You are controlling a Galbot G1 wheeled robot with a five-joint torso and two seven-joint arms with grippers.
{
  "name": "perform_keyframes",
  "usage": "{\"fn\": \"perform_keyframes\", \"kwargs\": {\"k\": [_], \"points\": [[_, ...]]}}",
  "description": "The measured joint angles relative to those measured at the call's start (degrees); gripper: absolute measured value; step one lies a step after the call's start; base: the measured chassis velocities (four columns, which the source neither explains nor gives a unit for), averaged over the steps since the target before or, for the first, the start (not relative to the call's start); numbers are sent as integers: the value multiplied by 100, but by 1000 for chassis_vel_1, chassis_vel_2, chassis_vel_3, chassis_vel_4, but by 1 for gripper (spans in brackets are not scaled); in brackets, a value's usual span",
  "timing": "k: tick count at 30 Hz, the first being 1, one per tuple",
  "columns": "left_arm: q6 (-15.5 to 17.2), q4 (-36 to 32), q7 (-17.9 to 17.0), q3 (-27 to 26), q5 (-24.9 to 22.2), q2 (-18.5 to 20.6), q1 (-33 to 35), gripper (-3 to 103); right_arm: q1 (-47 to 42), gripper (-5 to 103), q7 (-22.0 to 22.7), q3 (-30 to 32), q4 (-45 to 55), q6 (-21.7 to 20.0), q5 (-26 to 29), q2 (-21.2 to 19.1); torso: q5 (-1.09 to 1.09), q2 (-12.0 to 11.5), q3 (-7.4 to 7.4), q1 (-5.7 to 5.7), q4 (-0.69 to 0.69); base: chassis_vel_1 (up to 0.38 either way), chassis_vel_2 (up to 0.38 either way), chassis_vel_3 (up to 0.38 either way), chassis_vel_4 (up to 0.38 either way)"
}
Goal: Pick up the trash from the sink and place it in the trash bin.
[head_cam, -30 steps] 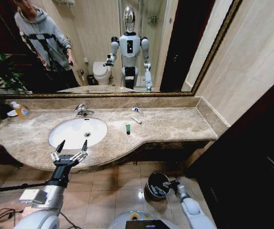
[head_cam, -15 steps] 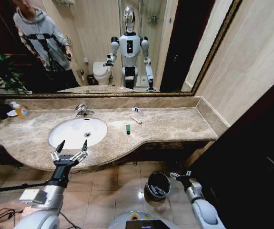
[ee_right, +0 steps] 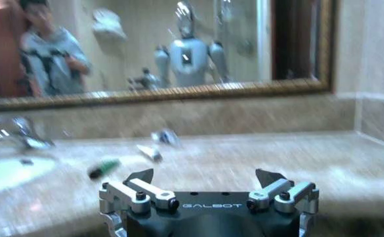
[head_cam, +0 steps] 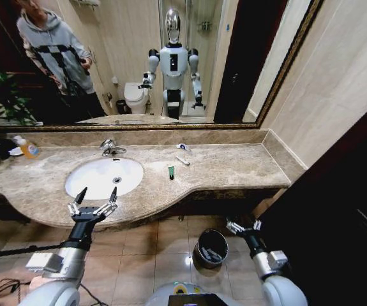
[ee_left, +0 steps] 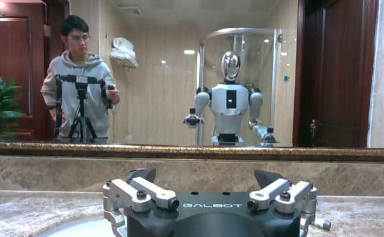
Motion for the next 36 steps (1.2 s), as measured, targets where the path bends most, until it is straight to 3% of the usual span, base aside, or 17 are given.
{"fn": "perform_keyframes", "kwargs": {"k": [7, 13, 20, 27, 36], "points": [[0, 0, 0, 0, 0, 0, 0, 100, 523, 100, 15, -407, 173, -299, -20, -196, 0, -1, 0, 1, -1, 0, 0, 0, 0], [0, 0, 0, 0, 0, 0, 0, 100, 1549, 100, 30, -1241, -346, -580, -29, -814, -1, -1, 1, 1, 0, 0, 0, 0, 0], [0, 0, 0, 0, 0, 0, 0, 100, 2620, 100, 41, -2345, -922, -751, -64, -1140, 1, -1, 1, 1, -2, 0, 0, 0, 0], [0, 0, 0, 0, 0, 0, 0, 100, 3944, 100, 388, -3282, -1783, -849, -324, -947, -1, -1, 1, 2, 1, 0, 0, 0, 0], [0, 0, 0, 0, 0, 0, 0, 100, 4482, 100, 868, -3772, -2645, -952, -529, -392, -1, -1, 0, 0, -1, 0, 0, 0, 0]]}}
